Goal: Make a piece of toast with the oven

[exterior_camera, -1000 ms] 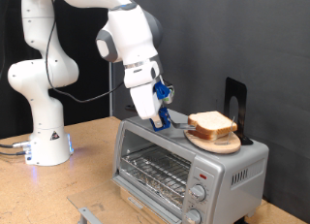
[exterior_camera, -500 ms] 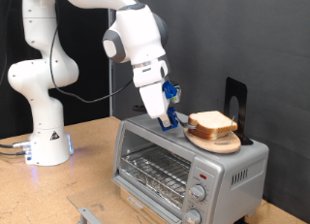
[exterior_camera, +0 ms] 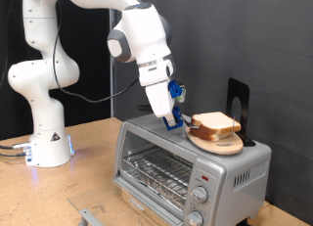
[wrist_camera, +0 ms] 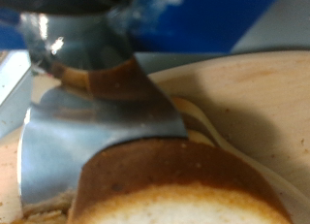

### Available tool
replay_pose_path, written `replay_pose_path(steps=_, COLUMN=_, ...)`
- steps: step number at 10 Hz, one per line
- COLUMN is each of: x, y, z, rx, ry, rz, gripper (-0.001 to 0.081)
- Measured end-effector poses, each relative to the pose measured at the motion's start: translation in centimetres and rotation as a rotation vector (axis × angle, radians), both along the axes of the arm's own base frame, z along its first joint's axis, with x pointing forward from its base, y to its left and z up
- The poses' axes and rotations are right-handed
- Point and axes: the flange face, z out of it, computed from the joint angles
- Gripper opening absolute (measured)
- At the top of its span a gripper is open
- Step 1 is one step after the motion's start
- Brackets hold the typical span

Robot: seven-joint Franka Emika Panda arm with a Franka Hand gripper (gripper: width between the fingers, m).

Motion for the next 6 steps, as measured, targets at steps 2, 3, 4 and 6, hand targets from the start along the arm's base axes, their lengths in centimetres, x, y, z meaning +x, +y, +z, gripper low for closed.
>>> replay_pose_path(steps=2, x=0.1, y=-0.1, z=-0.2, rx=0.026, ry=-0.006, rz=-0.004, gripper=0.0397)
replay_pose_path(steps=3, x=0.2, y=-0.2, z=-0.5, rx=0.050, ry=-0.014, rz=-0.003, gripper=0.0397)
replay_pose_path(steps=4, x=0.3, y=-0.2, z=-0.8, rx=0.076, ry=-0.021, rz=0.003, gripper=0.0397)
replay_pose_path(steps=6, x=0.3, y=-0.2, z=-1.1, rx=0.096, ry=-0.031, rz=0.009, gripper=0.0397)
